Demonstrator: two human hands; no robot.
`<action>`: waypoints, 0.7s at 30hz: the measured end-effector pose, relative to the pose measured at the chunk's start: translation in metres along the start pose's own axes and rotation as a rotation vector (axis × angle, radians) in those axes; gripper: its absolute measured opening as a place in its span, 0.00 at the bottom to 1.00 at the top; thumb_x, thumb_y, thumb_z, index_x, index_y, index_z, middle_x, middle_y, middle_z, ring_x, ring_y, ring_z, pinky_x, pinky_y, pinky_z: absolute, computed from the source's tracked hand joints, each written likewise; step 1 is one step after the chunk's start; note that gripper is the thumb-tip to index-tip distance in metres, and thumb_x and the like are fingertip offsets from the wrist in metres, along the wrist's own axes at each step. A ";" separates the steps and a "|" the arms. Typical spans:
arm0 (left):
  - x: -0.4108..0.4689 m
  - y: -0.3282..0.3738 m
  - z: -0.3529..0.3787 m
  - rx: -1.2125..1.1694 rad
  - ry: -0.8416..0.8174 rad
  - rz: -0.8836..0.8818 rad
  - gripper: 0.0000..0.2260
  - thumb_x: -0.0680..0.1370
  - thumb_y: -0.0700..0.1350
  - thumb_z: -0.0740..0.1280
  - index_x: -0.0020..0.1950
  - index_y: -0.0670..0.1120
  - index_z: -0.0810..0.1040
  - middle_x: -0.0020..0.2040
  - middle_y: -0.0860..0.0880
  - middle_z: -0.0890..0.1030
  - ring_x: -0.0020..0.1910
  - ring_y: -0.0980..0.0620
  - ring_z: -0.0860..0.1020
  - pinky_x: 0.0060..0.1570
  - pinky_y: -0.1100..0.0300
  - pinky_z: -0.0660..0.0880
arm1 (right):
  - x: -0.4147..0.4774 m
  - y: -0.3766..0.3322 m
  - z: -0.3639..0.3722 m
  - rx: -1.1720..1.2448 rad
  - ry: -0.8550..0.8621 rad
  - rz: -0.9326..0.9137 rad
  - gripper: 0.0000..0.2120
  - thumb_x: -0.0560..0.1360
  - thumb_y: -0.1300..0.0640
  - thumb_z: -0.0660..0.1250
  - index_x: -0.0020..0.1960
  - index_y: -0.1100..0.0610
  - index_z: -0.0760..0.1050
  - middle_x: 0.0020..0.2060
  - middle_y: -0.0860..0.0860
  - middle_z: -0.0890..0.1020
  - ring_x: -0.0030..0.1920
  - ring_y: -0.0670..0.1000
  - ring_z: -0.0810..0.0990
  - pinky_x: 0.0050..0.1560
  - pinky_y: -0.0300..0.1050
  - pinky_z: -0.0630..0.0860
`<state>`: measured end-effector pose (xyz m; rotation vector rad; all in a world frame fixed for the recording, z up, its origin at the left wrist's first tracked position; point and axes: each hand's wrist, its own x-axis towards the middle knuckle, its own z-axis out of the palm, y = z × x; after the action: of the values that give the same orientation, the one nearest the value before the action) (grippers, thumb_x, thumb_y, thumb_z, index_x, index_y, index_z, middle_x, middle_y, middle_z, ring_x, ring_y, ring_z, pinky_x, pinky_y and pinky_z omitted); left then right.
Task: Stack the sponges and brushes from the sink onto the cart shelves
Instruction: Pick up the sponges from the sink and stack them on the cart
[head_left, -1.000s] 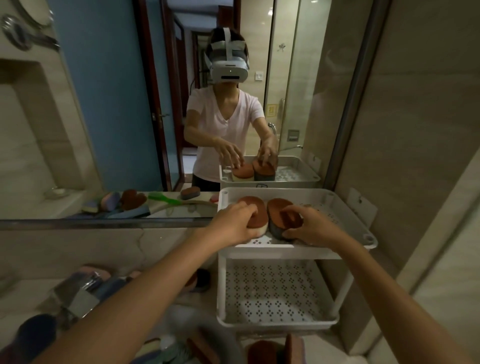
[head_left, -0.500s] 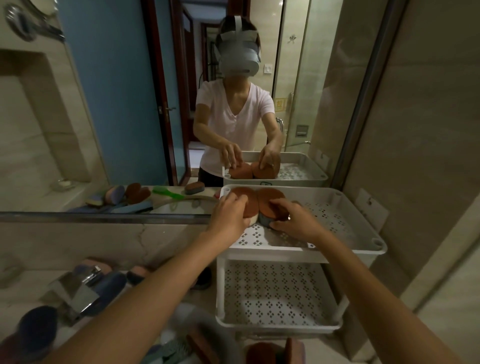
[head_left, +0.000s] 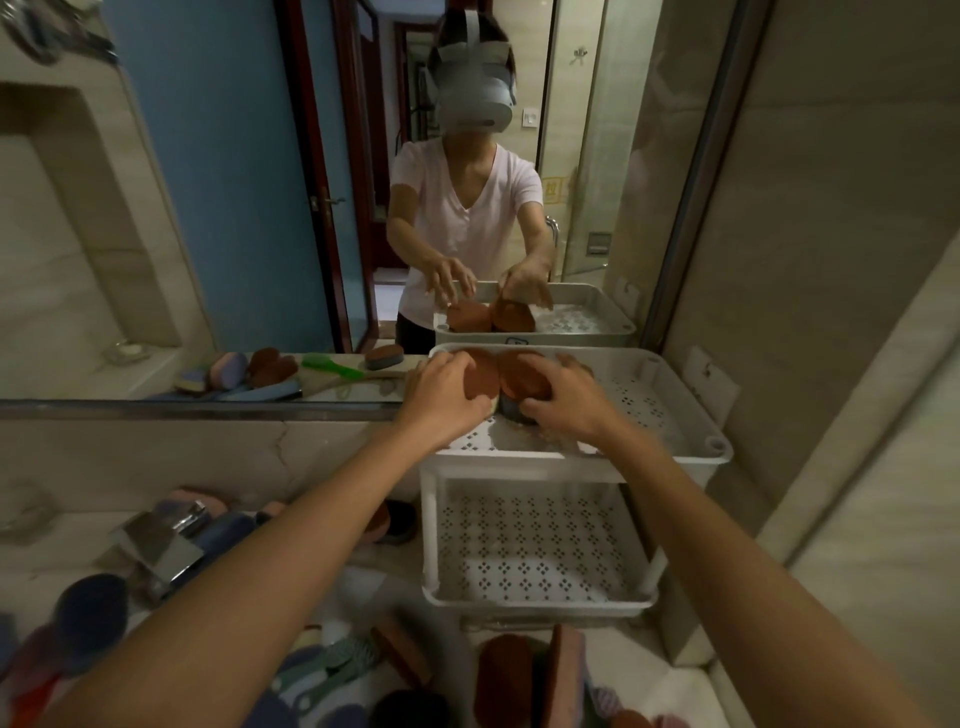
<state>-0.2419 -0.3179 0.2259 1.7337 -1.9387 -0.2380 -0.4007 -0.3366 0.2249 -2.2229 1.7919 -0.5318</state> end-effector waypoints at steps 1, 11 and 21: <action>-0.002 0.001 -0.003 -0.004 0.030 0.005 0.19 0.75 0.45 0.63 0.66 0.44 0.70 0.66 0.44 0.70 0.65 0.45 0.68 0.62 0.54 0.66 | -0.005 -0.005 -0.003 0.011 0.061 -0.006 0.29 0.72 0.52 0.65 0.72 0.49 0.62 0.69 0.58 0.66 0.68 0.60 0.66 0.68 0.55 0.67; -0.121 0.000 0.000 -0.428 0.297 -0.084 0.07 0.77 0.41 0.62 0.54 0.45 0.76 0.51 0.51 0.75 0.52 0.54 0.74 0.51 0.61 0.71 | -0.143 -0.043 0.036 0.377 0.513 -0.054 0.11 0.72 0.65 0.63 0.54 0.62 0.77 0.52 0.55 0.78 0.46 0.51 0.78 0.48 0.44 0.77; -0.260 -0.050 0.112 -0.445 -0.335 -0.426 0.09 0.76 0.38 0.62 0.55 0.37 0.76 0.53 0.40 0.81 0.54 0.43 0.78 0.49 0.59 0.71 | -0.284 0.003 0.182 0.226 0.124 0.588 0.09 0.72 0.59 0.64 0.50 0.60 0.78 0.49 0.57 0.81 0.51 0.58 0.80 0.48 0.48 0.73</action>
<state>-0.2426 -0.0994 0.0398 1.8510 -1.5338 -1.0853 -0.3788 -0.0681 0.0219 -1.4443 2.1881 -0.7019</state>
